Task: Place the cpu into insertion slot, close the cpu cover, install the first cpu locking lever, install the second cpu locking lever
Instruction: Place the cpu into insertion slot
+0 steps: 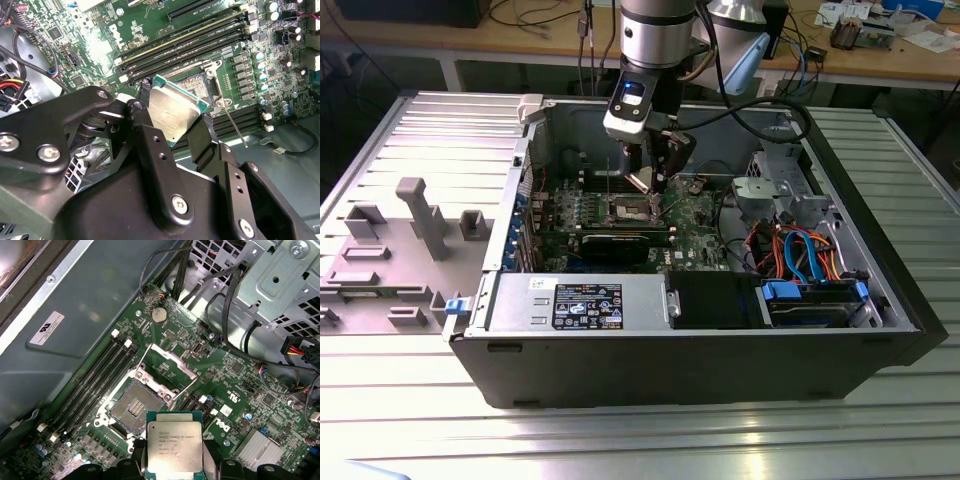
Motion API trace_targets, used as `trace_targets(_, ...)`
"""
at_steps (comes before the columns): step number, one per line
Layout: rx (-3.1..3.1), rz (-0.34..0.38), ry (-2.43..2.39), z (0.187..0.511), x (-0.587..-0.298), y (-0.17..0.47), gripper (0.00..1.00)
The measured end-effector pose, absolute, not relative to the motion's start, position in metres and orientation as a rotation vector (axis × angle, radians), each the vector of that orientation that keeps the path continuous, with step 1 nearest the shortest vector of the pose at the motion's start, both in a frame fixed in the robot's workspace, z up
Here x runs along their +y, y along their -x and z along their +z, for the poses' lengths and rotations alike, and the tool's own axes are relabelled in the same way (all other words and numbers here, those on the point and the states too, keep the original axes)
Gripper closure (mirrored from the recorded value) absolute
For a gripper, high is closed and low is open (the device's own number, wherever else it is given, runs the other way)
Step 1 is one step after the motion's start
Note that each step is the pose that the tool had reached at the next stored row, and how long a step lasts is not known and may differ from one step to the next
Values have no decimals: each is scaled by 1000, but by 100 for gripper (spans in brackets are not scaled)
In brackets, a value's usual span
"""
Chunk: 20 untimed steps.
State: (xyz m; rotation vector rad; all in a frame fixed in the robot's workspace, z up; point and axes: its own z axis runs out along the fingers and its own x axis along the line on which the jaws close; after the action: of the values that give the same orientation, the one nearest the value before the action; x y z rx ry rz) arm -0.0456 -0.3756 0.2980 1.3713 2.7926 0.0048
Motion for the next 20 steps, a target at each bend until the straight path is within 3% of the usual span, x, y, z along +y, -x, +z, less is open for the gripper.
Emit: trace_targets(20, 2781, 4, -1393, 298, -376, 46, 46)
